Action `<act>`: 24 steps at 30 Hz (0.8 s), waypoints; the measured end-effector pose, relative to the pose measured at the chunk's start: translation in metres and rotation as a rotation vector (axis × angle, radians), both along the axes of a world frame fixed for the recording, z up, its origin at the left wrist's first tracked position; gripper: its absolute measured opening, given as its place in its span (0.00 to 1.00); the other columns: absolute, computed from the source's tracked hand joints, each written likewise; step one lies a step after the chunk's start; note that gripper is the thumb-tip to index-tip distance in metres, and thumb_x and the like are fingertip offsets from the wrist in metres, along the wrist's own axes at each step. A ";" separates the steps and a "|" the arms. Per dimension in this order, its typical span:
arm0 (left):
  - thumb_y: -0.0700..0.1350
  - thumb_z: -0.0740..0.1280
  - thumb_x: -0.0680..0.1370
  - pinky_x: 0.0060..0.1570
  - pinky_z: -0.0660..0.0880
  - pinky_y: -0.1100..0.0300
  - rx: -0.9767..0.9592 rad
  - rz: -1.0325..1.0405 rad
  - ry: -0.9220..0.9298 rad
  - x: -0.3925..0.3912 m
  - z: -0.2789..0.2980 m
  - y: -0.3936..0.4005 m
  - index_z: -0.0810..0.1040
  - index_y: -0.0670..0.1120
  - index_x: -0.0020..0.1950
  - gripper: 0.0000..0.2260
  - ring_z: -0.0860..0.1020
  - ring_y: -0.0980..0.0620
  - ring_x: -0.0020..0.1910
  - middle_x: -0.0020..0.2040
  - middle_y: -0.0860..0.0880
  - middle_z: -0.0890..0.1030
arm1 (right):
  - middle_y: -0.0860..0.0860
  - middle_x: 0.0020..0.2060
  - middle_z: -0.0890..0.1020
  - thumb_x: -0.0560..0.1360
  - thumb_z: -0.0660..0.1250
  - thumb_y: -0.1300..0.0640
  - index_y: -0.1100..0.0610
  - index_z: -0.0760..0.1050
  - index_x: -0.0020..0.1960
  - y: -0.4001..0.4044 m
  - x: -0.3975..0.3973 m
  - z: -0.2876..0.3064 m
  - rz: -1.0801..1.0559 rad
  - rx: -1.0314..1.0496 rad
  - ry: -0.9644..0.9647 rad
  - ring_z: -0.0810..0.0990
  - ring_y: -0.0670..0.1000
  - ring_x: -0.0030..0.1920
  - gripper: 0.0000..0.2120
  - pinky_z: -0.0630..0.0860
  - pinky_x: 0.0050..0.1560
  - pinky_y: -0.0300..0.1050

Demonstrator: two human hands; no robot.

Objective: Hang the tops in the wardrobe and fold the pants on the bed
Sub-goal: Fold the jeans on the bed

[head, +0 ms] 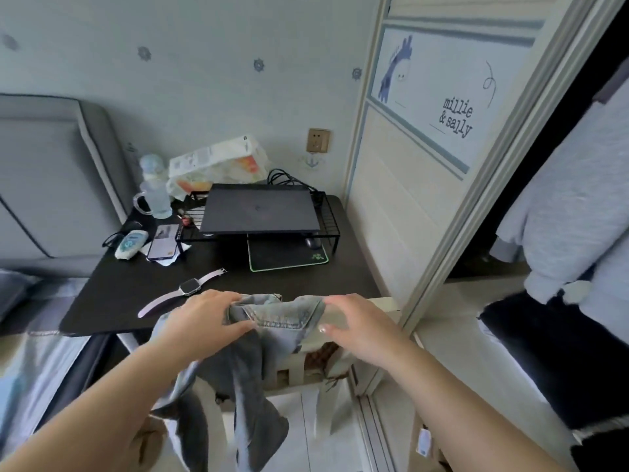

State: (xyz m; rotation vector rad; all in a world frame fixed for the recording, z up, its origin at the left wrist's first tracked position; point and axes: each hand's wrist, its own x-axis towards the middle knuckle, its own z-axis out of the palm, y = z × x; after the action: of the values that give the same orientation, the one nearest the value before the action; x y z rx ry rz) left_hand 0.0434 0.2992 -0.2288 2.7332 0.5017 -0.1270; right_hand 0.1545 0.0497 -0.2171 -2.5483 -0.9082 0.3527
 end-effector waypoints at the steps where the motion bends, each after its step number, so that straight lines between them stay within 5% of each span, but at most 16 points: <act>1: 0.69 0.61 0.71 0.60 0.72 0.52 0.032 0.041 0.075 -0.005 -0.003 0.009 0.69 0.60 0.67 0.27 0.73 0.51 0.62 0.63 0.55 0.76 | 0.48 0.66 0.71 0.75 0.64 0.42 0.45 0.64 0.71 0.008 0.000 -0.001 0.042 -0.063 -0.019 0.71 0.51 0.65 0.26 0.69 0.64 0.48; 6: 0.69 0.60 0.71 0.56 0.74 0.53 0.090 0.139 0.085 -0.009 -0.018 0.022 0.69 0.65 0.66 0.24 0.75 0.52 0.60 0.60 0.56 0.77 | 0.53 0.65 0.71 0.74 0.64 0.40 0.44 0.61 0.72 0.032 0.010 -0.004 0.140 -0.224 -0.066 0.71 0.57 0.64 0.29 0.69 0.63 0.54; 12: 0.63 0.61 0.74 0.45 0.73 0.56 0.080 0.308 -0.042 -0.002 -0.025 0.019 0.74 0.66 0.44 0.05 0.75 0.56 0.47 0.47 0.61 0.78 | 0.49 0.71 0.68 0.75 0.62 0.39 0.45 0.61 0.74 0.047 0.017 -0.001 0.119 -0.153 0.133 0.67 0.56 0.70 0.30 0.63 0.69 0.57; 16: 0.61 0.62 0.74 0.40 0.69 0.58 0.069 0.366 -0.099 0.002 -0.026 0.013 0.70 0.63 0.37 0.08 0.75 0.56 0.44 0.42 0.60 0.78 | 0.48 0.71 0.69 0.75 0.60 0.37 0.44 0.62 0.73 0.056 0.019 -0.001 0.136 -0.164 0.140 0.67 0.55 0.70 0.28 0.60 0.70 0.60; 24: 0.50 0.67 0.74 0.38 0.71 0.56 0.000 0.427 -0.273 0.003 -0.020 -0.003 0.72 0.59 0.38 0.07 0.75 0.54 0.39 0.38 0.58 0.77 | 0.49 0.66 0.75 0.77 0.63 0.46 0.52 0.73 0.67 0.058 0.023 0.006 0.090 0.026 0.217 0.72 0.53 0.66 0.21 0.69 0.62 0.46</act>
State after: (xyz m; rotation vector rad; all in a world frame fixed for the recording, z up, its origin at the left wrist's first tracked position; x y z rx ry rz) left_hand 0.0460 0.2958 -0.2483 2.5190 0.9795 0.3477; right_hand 0.1777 0.1078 -0.2107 -2.3930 -0.9382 0.6266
